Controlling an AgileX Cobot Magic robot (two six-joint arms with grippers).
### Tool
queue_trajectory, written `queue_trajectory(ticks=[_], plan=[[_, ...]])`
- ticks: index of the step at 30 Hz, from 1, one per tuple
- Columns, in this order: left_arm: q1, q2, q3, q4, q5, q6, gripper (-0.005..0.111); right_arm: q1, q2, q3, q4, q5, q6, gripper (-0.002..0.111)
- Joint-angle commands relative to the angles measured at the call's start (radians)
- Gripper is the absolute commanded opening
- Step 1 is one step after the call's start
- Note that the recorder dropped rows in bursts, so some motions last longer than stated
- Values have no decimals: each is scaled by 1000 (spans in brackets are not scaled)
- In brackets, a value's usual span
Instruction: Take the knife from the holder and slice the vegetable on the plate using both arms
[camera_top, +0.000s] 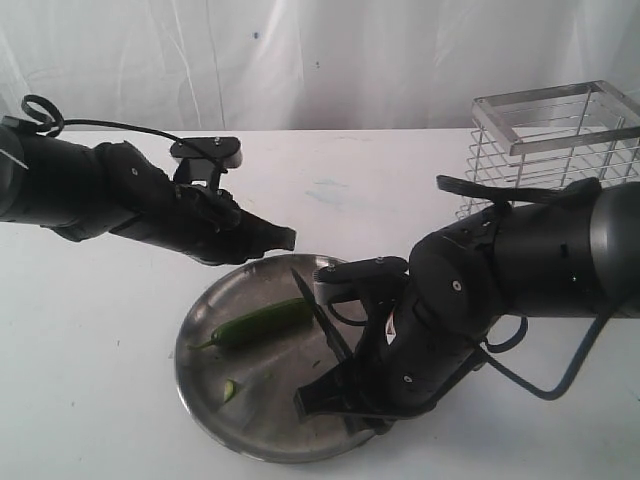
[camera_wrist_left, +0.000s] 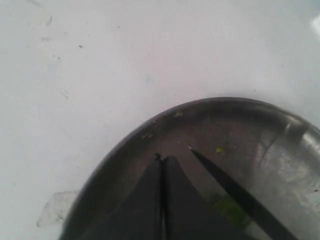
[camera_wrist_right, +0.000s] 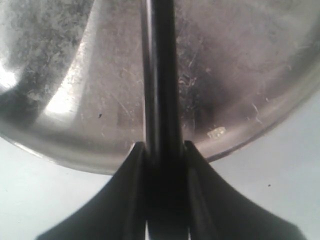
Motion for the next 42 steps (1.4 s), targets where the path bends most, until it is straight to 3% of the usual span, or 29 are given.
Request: queue_trajectory(ticks=[1, 13, 14, 17, 19, 25, 30, 36, 42], plan=[[-3, -3, -2, -42, 32, -98, 0, 1, 2, -6, -3, -5, 6, 0], [-3, -3, -18, -34, 68, -54, 0, 1, 1, -6, -3, -5, 14, 0], [-3, -3, -61, -34, 142, -54, 0, 1, 1, -6, -5, -12, 14, 0], [-2, -19, -195, -9, 370, 182, 0, 1, 1, -6, -5, -16, 14, 0], [-2, -42, -239, 65, 447, 216, 0, 1, 1, -6, -5, -7, 14, 0], [-2, -57, -244, 288, 451, 194, 0, 1, 1, -6, -29, -10, 33, 0], [16, -55, -233, 295, 416, 194, 0, 38, -1, -6, -127, -13, 113, 0], [127, -57, -233, 264, 401, 99, 0, 153, -2, -6, -467, 44, 447, 0], [149, -55, -233, 252, 403, 103, 0, 178, -2, -8, -502, 11, 527, 0]])
